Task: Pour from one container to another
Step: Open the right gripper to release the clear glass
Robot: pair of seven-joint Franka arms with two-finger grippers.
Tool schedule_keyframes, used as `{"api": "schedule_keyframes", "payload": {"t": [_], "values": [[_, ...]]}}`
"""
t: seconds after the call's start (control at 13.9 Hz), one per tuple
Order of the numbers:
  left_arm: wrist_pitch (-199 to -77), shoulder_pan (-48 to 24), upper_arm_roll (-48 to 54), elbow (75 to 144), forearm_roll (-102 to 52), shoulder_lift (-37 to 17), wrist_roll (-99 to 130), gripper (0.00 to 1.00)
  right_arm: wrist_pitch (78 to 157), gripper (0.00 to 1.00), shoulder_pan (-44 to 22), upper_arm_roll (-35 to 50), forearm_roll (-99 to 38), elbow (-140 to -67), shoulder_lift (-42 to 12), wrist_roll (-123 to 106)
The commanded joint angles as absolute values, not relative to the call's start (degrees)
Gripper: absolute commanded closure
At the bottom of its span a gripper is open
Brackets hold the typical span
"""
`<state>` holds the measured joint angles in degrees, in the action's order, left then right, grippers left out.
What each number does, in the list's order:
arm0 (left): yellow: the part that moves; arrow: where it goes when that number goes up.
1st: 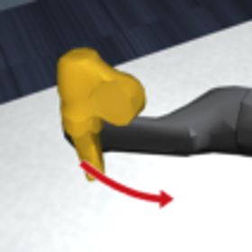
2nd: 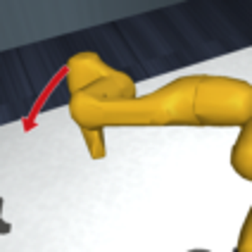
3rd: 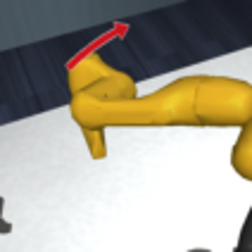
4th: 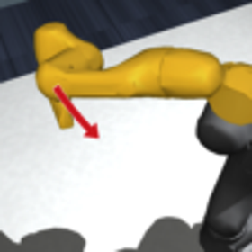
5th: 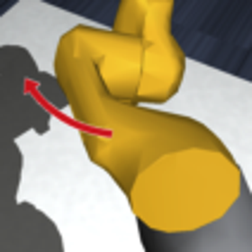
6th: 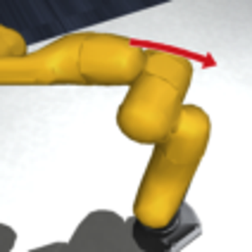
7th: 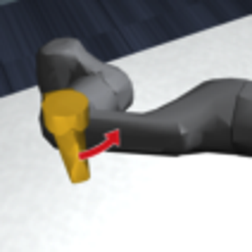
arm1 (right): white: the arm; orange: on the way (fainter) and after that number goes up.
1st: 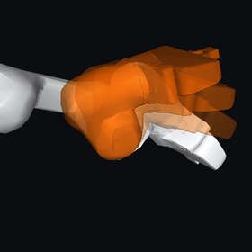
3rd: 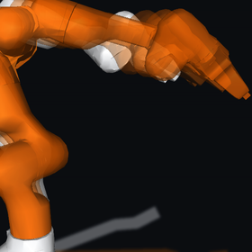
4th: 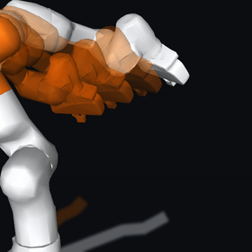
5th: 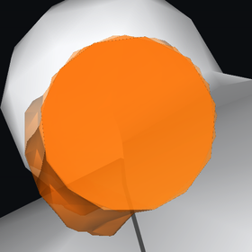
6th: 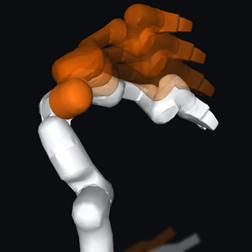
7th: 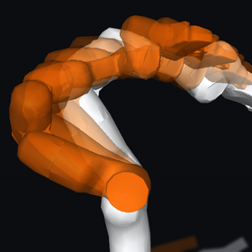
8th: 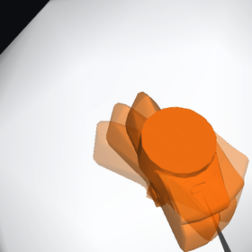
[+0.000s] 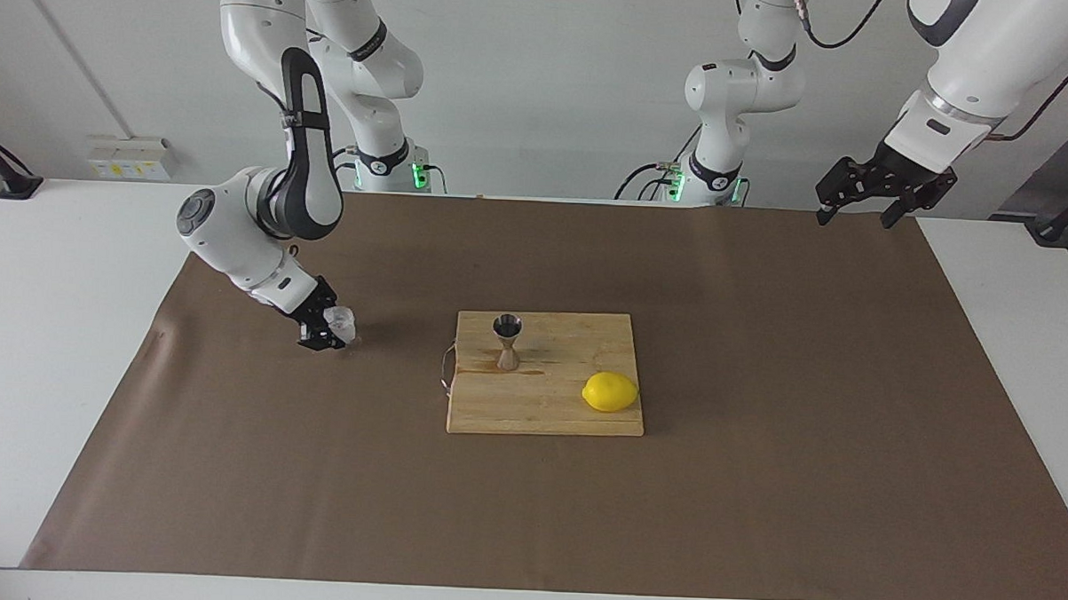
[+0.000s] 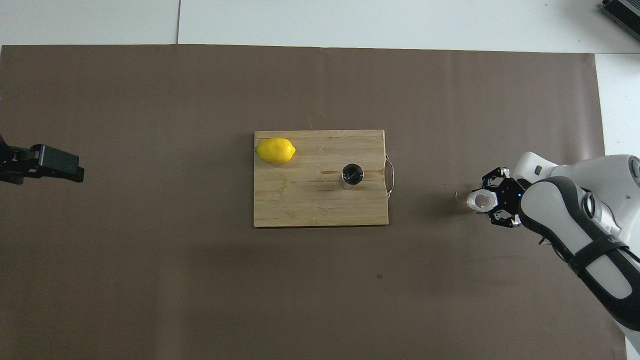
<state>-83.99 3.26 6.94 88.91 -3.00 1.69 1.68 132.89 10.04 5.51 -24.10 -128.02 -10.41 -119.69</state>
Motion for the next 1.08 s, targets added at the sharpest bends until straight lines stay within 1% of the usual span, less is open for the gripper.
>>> {"api": "schedule_keyframes", "payload": {"t": [0.0, 0.14, 0.22, 0.43, 0.5, 0.72, 0.86, 1.0], "values": [[-83.67, 3.16, 6.59, 90.09, -3.52, 2.90, 2.11, 0.00, 134.03, 0.51, 9.67, 5.80, -25.84, -128.67, -10.20, -119.00], [-83.67, 3.16, 6.59, 90.09, -3.52, 2.90, 2.11, 0.00, 134.03, 0.49, 9.58, 5.80, -25.84, -128.67, -10.20, -118.92], [-83.67, 3.16, 6.68, 90.09, -3.52, 2.90, 2.11, 0.00, 134.03, 0.42, 9.32, 5.80, -25.84, -128.67, -10.20, -118.39], [-83.67, 3.16, 6.59, 90.09, -3.52, 2.90, 2.11, 0.00, 134.03, 0.07, 8.35, 5.80, -25.84, -128.58, -10.20, -117.69], [-83.67, 3.16, 6.59, 90.09, -3.52, 2.90, 2.11, 0.00, 133.95, 0.00, 8.26, 5.80, -25.84, -128.67, -10.11, -117.69], [-83.67, 3.16, 6.59, 90.09, -3.52, 2.90, 2.11, 0.00, 132.72, 0.00, 8.35, 5.80, -25.84, -127.45, -9.67, -117.07], [-83.67, 3.16, 6.59, 90.09, -3.52, 2.90, 2.11, 0.00, 129.48, 0.00, 8.35, 5.63, -25.75, -125.00, -7.66, -114.63], [-83.67, 3.16, 6.59, 90.09, -3.52, 2.90, 2.11, 0.00, 127.45, 0.00, 8.70, 5.54, -25.05, -124.19, -4.50, -110.50]]}}
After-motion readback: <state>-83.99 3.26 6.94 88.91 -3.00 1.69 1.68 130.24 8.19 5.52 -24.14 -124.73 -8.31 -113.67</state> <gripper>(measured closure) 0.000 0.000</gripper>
